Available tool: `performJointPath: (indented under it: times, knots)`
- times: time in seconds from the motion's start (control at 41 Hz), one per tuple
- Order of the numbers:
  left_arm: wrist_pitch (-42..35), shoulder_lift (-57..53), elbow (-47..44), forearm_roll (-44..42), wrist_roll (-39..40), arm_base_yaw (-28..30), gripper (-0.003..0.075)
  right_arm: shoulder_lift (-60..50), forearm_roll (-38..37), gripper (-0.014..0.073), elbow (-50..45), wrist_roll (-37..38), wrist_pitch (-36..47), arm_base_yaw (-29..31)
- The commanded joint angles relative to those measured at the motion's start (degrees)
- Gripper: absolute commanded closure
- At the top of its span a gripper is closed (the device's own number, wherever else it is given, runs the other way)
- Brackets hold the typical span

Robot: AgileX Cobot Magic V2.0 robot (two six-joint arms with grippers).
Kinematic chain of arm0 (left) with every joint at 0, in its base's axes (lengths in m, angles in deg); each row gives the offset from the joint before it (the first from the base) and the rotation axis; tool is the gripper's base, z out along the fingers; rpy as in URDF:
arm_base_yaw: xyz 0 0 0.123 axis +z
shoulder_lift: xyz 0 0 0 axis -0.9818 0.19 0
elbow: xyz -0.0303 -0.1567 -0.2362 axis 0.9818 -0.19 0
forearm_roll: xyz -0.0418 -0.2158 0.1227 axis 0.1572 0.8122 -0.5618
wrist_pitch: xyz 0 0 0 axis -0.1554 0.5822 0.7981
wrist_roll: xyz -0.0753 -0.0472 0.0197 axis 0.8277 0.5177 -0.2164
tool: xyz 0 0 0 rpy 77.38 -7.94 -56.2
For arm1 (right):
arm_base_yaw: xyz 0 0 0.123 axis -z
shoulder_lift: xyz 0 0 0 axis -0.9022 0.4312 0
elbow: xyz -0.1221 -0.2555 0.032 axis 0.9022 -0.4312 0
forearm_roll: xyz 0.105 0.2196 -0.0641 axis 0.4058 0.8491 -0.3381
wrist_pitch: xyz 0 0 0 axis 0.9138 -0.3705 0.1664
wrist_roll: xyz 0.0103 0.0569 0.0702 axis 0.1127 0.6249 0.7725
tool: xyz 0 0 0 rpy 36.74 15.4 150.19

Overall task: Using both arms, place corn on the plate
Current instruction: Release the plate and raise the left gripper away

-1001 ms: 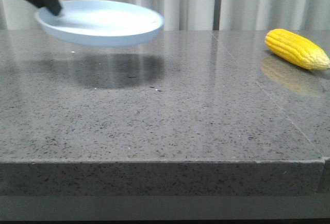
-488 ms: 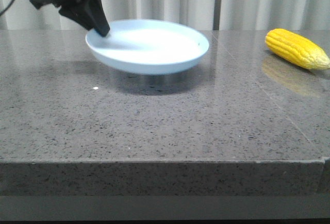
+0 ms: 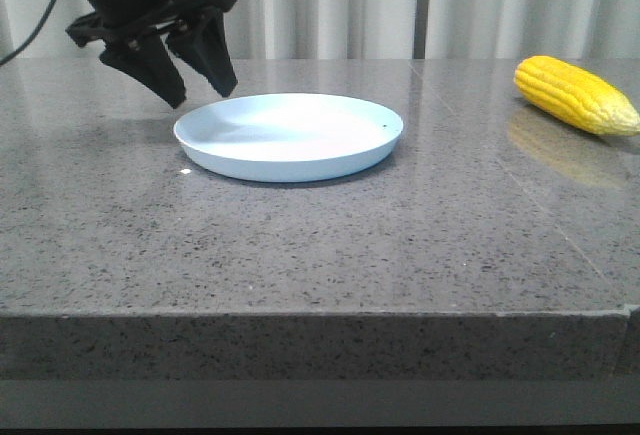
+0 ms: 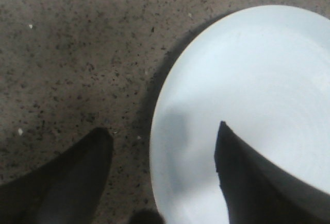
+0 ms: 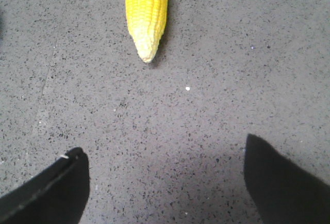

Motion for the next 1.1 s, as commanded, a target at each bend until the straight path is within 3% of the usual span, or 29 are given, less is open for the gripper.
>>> performJointPath:
  times: [0.0,0.195,0.464,0.611,1.074]
  knots:
    - [-0.2,-6.7,2.0,0.2,0.2,-0.5,0.0240,-0.1,0.4,-0.0039,2.1,-0.6,3.1,0.2]
    - [3.9,-13.8,1.5,-6.2,0.7,-6.0,0.0240,-0.1,0.4,-0.0039,2.1,-0.6,3.1,0.2]
    - [4.5,-26.2,-7.4,-24.2,13.6,-18.7,0.0240,-0.1,0.4,-0.0039,2.1,-0.6,3.1,0.2]
    - [0.6,-34.6,-15.4,-24.7,15.3,-21.9,0.0240,-0.1,0.4,-0.0039,2.1,-0.6,3.1,0.2]
    - [-5.3,-60.1,-35.0,-23.9,17.5,-22.2,0.0240,-0.1,0.4,-0.0039,2.1,-0.6,3.1,0.2]
